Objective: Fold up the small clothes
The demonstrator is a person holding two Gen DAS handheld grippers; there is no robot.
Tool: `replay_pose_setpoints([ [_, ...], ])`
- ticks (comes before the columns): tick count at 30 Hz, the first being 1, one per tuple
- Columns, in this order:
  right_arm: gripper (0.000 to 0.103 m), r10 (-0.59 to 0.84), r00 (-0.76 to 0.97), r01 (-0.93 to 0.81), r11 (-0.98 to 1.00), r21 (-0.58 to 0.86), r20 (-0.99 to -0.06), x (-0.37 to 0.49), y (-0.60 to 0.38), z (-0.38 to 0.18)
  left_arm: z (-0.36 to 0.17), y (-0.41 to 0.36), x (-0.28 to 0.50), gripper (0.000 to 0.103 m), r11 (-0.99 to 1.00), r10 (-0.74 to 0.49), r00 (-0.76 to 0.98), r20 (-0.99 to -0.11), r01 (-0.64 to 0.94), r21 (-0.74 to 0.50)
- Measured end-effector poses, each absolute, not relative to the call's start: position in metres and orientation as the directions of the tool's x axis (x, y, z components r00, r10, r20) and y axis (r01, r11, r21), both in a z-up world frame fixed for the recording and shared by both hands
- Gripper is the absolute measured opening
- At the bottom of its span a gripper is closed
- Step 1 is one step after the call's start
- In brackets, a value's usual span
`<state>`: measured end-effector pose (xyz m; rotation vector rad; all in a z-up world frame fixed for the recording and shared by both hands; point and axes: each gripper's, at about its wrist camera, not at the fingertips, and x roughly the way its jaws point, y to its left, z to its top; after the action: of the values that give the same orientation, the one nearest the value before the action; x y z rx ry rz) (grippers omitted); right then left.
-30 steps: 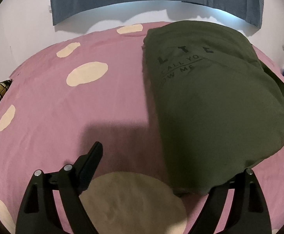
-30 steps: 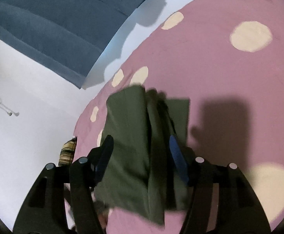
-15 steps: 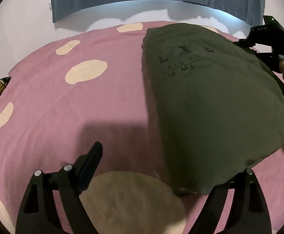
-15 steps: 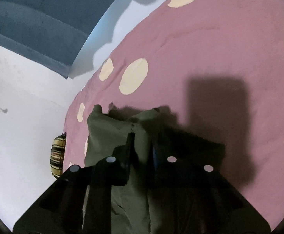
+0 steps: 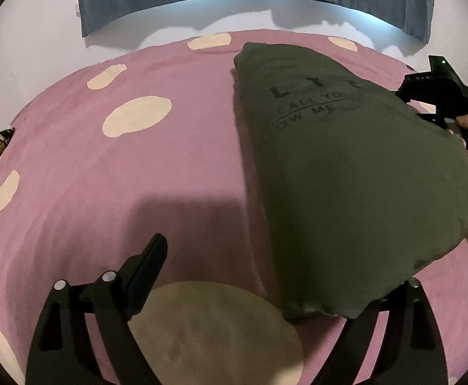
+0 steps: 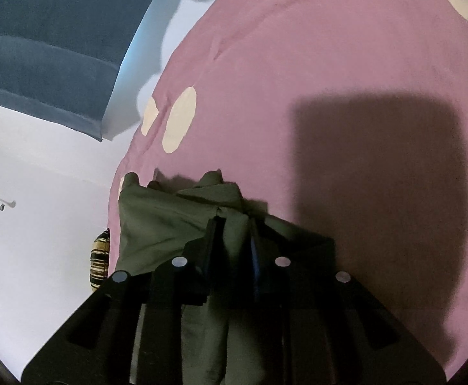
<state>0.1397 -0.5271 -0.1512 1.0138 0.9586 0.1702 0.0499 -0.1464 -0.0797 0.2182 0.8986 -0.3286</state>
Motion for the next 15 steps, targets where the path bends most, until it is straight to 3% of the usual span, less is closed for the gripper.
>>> replay_pose_setpoints([
  [6,0.020,0.548,0.608,0.301,0.511,0.805,-0.575,0.147,-0.524,-0.154,-0.081,-0.146,0.051,0.088,0.928,-0.194,0.571,-0.798,0.369,0.039],
  [15,0.042,0.509,0.642,0.340,0.480,0.808,-0.573,0.122,-0.533,-0.143,-0.083,-0.144,0.053,0.089,0.930,-0.204,0.558,-0.805,0.367,0.018],
])
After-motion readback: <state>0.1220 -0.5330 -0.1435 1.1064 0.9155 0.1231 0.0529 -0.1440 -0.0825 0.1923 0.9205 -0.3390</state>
